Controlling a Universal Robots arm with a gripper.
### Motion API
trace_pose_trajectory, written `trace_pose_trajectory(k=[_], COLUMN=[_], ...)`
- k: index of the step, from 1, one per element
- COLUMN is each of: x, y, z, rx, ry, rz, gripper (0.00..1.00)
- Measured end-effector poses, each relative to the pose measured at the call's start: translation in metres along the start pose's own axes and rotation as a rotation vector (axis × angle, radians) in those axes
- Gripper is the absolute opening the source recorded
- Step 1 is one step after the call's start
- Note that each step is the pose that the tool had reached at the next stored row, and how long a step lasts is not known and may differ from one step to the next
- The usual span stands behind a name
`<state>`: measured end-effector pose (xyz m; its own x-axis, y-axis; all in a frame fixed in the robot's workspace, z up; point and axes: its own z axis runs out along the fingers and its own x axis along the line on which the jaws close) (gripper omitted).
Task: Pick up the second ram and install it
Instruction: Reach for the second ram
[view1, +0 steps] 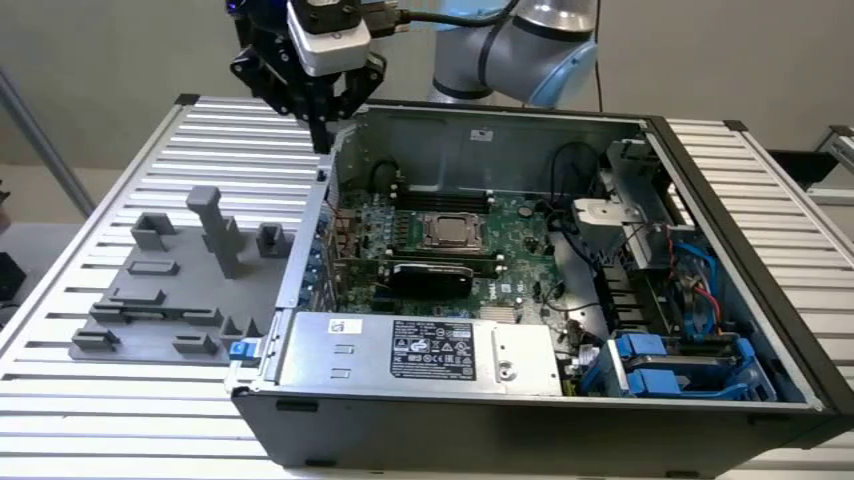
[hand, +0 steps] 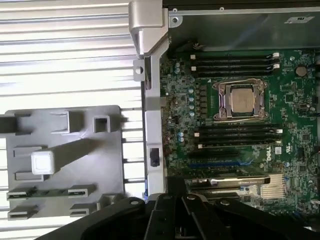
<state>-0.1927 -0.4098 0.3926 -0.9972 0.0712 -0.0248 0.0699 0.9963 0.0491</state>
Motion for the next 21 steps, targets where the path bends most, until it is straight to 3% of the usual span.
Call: trace_pose_trajectory(k=[21], x=[0.092], y=[-0.0241], z=[0.0057], rx=[0.0048], ry=[-0.0004], rz=[0.0], gripper=[0.0])
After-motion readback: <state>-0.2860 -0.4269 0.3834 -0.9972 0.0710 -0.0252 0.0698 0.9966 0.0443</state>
